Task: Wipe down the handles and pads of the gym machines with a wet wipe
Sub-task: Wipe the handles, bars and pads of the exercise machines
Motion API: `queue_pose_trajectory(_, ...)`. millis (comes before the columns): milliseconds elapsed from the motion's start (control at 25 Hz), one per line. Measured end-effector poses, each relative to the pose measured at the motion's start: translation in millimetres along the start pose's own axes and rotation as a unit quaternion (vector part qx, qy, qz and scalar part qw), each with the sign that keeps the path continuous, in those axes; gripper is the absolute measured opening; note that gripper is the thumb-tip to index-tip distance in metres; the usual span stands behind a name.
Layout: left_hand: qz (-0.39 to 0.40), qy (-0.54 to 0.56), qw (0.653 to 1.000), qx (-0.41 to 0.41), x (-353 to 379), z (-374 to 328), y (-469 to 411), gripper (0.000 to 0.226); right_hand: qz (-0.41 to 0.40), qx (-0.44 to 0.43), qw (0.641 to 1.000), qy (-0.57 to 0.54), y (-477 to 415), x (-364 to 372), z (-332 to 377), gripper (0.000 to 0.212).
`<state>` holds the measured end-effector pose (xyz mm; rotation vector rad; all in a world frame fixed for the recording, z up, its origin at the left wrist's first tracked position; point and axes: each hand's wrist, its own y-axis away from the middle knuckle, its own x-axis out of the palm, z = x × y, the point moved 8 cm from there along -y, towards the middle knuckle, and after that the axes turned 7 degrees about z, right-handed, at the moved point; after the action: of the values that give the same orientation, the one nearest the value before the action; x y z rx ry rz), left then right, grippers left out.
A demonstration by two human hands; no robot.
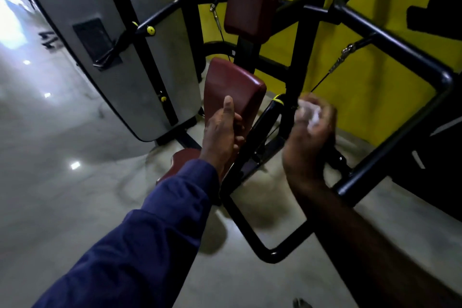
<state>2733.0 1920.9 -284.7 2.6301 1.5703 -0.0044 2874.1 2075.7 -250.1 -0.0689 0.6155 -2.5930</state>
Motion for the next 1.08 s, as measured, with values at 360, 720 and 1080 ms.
queue_pose_trajectory(360,-0.147,0.092,0.984,-0.031,26,-1,-15,0.095,0.344,-0.501,0.701,0.375,-50,75,23,0.032)
queue_pose_trajectory(720,-0.128,0.101,0.986,-0.025,27,10,-19,0.117,0.389,-0.376,0.776,0.325,-43,87,20,0.035)
queue_pose_trajectory(1080,0.056,-0.293,0.952,0.067,65,-18,-31,0.067,0.31,0.036,0.948,0.064,-140,44,-20,0.059)
